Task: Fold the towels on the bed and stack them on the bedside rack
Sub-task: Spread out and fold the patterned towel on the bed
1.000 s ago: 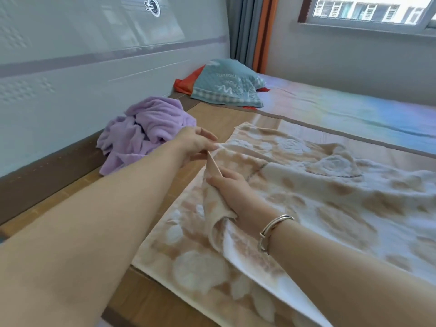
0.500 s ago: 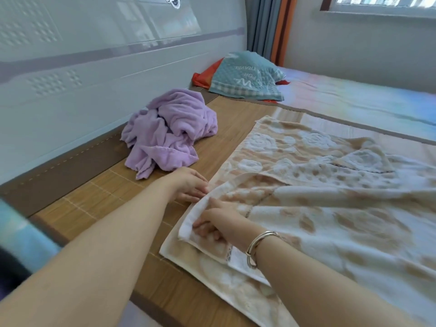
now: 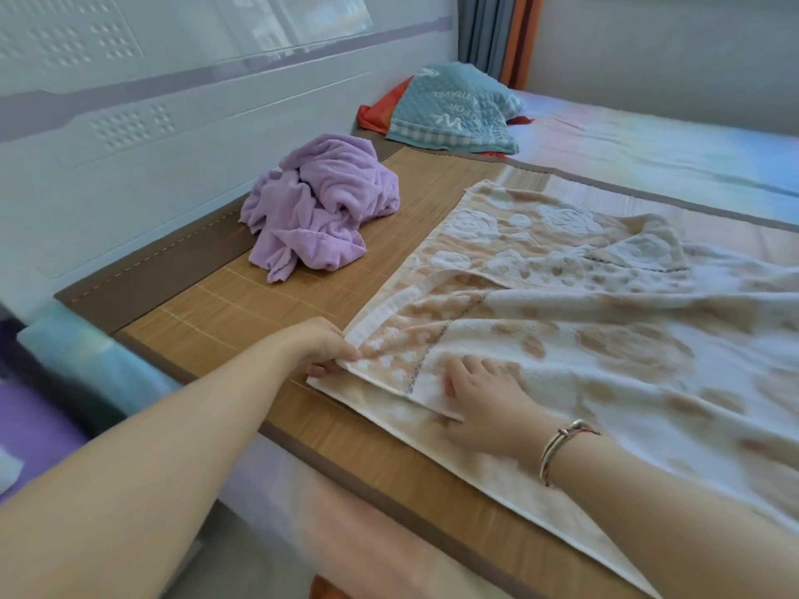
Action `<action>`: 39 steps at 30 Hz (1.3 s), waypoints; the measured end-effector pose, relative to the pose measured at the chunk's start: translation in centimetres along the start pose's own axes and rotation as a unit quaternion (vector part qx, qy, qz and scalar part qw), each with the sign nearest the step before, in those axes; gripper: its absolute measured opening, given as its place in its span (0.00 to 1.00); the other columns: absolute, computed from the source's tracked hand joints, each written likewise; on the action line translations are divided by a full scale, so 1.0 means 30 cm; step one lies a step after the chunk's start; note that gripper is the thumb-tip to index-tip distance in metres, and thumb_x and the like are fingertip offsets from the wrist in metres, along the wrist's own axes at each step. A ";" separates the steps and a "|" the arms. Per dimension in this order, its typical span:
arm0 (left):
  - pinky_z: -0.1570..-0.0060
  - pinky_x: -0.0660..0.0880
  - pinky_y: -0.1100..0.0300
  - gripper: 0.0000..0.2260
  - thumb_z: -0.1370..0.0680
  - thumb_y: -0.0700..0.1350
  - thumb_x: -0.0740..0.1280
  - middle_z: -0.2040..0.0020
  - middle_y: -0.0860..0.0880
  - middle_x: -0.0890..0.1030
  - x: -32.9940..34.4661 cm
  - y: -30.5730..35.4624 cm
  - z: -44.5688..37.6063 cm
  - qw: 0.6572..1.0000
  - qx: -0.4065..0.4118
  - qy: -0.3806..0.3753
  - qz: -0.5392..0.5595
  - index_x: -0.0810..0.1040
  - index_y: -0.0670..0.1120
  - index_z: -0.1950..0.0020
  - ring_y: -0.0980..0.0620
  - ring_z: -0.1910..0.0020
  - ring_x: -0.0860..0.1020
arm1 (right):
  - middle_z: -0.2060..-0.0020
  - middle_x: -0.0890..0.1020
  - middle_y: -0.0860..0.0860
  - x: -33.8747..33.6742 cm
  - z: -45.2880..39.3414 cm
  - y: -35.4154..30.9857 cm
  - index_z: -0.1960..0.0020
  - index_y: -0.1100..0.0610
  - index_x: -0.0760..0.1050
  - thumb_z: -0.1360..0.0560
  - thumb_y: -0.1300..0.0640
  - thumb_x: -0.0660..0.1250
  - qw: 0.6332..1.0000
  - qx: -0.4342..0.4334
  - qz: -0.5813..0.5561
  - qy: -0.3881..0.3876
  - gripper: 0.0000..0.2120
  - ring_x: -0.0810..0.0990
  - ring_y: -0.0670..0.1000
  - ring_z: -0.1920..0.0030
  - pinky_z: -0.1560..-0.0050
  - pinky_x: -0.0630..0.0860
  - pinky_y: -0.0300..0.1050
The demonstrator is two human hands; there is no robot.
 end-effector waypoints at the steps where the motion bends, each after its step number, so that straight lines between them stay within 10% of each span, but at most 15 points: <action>1: 0.50 0.75 0.57 0.07 0.25 0.43 0.71 0.54 0.47 0.79 0.003 -0.006 0.014 1.000 0.003 0.016 -0.001 0.77 0.44 0.50 0.52 0.57 0.77 | 0.41 0.69 0.50 0.005 0.035 0.027 0.37 0.54 0.63 0.25 0.47 0.62 0.999 0.012 0.032 0.011 0.21 0.67 0.53 0.40 0.40 0.67 0.47; 4: 0.54 0.73 0.56 0.08 0.23 0.45 0.68 0.54 0.45 0.79 0.006 -0.004 0.044 0.999 0.016 0.047 -0.004 0.78 0.41 0.48 0.49 0.56 0.77 | 0.39 0.71 0.51 -0.016 0.119 0.105 0.34 0.55 0.61 0.23 0.50 0.59 0.995 0.060 0.072 0.036 0.20 0.72 0.54 0.40 0.46 0.71 0.45; 7: 0.53 0.73 0.53 0.07 0.22 0.44 0.66 0.48 0.43 0.80 -0.028 0.033 0.064 0.994 0.045 0.084 0.049 0.77 0.41 0.48 0.47 0.51 0.79 | 0.60 0.74 0.47 -0.107 0.198 0.105 0.47 0.54 0.63 0.25 0.53 0.59 0.993 0.050 0.037 0.101 0.09 0.75 0.52 0.62 0.69 0.66 0.42; 11: 0.60 0.69 0.58 0.08 0.22 0.45 0.67 0.50 0.44 0.80 -0.107 0.054 0.078 0.987 0.069 0.139 0.047 0.78 0.41 0.49 0.47 0.52 0.79 | 0.68 0.73 0.47 -0.201 0.255 0.005 0.55 0.51 0.62 0.27 0.50 0.62 0.982 -0.033 -0.023 0.183 0.09 0.72 0.50 0.68 0.70 0.65 0.44; 18: 0.51 0.73 0.53 0.08 0.24 0.47 0.69 0.51 0.46 0.79 -0.066 -0.111 0.046 0.974 0.045 0.197 -0.102 0.72 0.47 0.59 0.49 0.56 0.75 | 0.64 0.71 0.44 0.031 0.211 -0.025 0.49 0.51 0.64 0.26 0.55 0.59 0.997 -0.071 -0.018 0.002 0.07 0.73 0.50 0.63 0.68 0.67 0.41; 24: 0.38 0.66 0.49 0.24 0.24 0.43 0.66 0.32 0.44 0.66 0.002 0.021 0.144 0.923 0.127 0.264 -0.249 0.63 0.45 0.30 0.41 0.34 0.64 | 0.65 0.76 0.44 0.012 0.272 0.064 0.50 0.49 0.70 0.23 0.49 0.58 0.984 -0.005 -0.179 0.018 0.05 0.72 0.44 0.66 0.64 0.70 0.40; 34: 0.32 0.63 0.50 0.20 0.20 0.48 0.57 0.28 0.47 0.64 0.602 0.307 0.345 0.915 0.268 0.080 -0.289 0.66 0.46 0.28 0.44 0.29 0.61 | 0.51 0.75 0.47 -0.071 0.823 0.598 0.47 0.54 0.72 0.27 0.60 0.65 0.950 0.197 -0.140 0.197 0.09 0.73 0.51 0.47 0.48 0.72 0.45; 39: 0.25 0.50 0.49 0.24 0.18 0.51 0.56 0.22 0.46 0.54 0.923 0.387 0.428 0.886 0.306 0.000 -0.348 0.58 0.47 0.23 0.46 0.23 0.52 | 0.46 0.71 0.51 -0.002 1.242 0.857 0.44 0.53 0.67 0.31 0.52 0.68 0.896 0.400 -0.106 0.159 0.18 0.69 0.55 0.44 0.47 0.70 0.50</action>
Point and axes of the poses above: each hand's wrist, its own z-axis away from the middle knuckle, its own x-axis out of the palm, y = z × x, the point moved 8 cm from there along -z, towards the middle knuckle
